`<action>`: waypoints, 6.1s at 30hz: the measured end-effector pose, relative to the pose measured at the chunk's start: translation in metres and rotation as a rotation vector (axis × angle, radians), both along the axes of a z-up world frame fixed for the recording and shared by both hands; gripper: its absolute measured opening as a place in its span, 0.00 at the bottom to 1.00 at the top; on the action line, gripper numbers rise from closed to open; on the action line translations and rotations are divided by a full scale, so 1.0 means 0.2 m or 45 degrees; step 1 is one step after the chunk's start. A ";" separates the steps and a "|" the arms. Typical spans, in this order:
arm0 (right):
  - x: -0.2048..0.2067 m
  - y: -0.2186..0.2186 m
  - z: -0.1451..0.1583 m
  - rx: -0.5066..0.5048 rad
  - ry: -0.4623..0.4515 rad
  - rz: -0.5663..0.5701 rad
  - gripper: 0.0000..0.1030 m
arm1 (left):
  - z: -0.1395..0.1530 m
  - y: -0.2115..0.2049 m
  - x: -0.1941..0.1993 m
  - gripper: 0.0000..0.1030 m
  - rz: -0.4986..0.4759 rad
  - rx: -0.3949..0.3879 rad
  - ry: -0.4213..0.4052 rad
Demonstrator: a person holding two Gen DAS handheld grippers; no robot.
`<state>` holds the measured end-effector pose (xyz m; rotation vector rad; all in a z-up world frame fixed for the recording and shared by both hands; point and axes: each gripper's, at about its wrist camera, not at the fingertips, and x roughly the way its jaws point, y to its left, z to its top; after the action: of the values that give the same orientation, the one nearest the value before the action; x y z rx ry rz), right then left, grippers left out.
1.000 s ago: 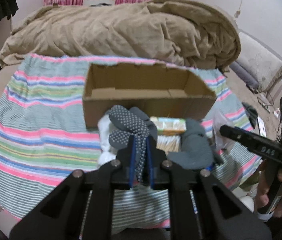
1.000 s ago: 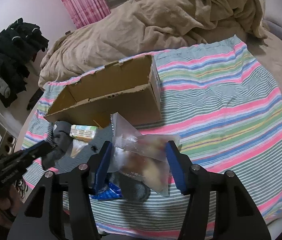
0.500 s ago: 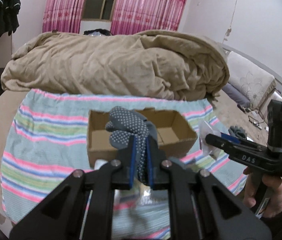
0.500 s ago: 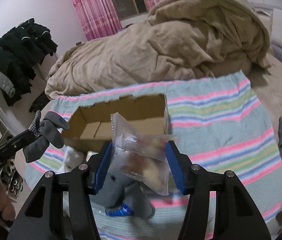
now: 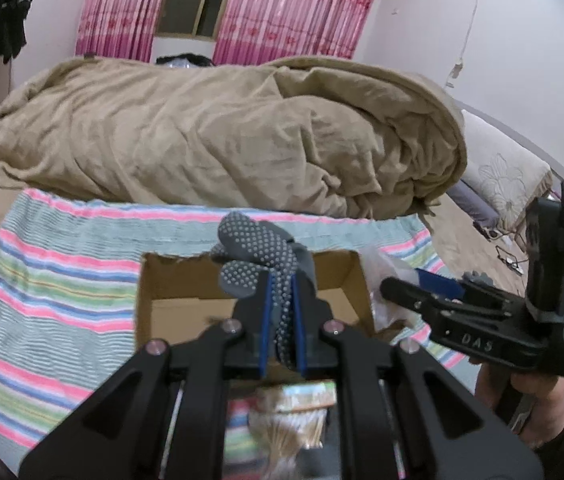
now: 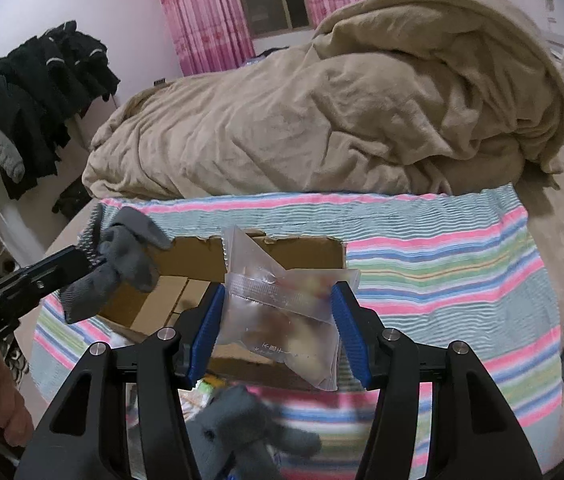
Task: Organize objects
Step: 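Carry the glove and food bag into the cardboard box and open both tools, then grasp the white socks with the left tool while the right tool grasps the grey knit glove, then carry the socks and knit glove into the box and open both tools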
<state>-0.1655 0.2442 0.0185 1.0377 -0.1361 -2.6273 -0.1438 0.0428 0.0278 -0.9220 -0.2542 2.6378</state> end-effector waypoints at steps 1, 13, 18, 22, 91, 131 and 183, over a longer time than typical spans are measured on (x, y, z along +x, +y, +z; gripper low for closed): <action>-0.02 0.00 -0.02 0.002 -0.006 0.001 0.56 | -0.03 0.01 -0.03 0.10 -0.003 0.002 -0.007; -0.18 -0.06 -0.14 0.057 -0.029 0.000 0.54 | -0.31 0.17 -0.22 0.10 -0.077 0.016 -0.152; -0.17 -0.11 -0.14 0.107 -0.006 -0.008 0.54 | -0.33 0.19 -0.22 0.10 -0.074 0.002 -0.173; -0.15 -0.15 -0.15 0.154 0.005 -0.011 0.29 | -0.36 0.18 -0.22 0.11 -0.081 -0.043 -0.197; 0.34 -0.18 -0.40 -0.005 -0.235 0.012 0.77 | -0.57 -0.19 0.27 0.64 0.129 -0.278 -0.326; 0.46 -0.07 0.09 -0.052 0.003 0.052 0.44 | 0.01 -0.19 0.41 0.33 0.074 -0.126 -0.122; -0.18 -0.35 -0.29 0.119 -0.061 0.174 0.52 | -0.39 -0.11 -0.23 0.58 0.012 -0.200 -0.281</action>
<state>-0.2021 0.1749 -0.0403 1.0995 0.0459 -2.5073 -0.1902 0.0200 -0.0493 -1.2689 -0.1044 2.5927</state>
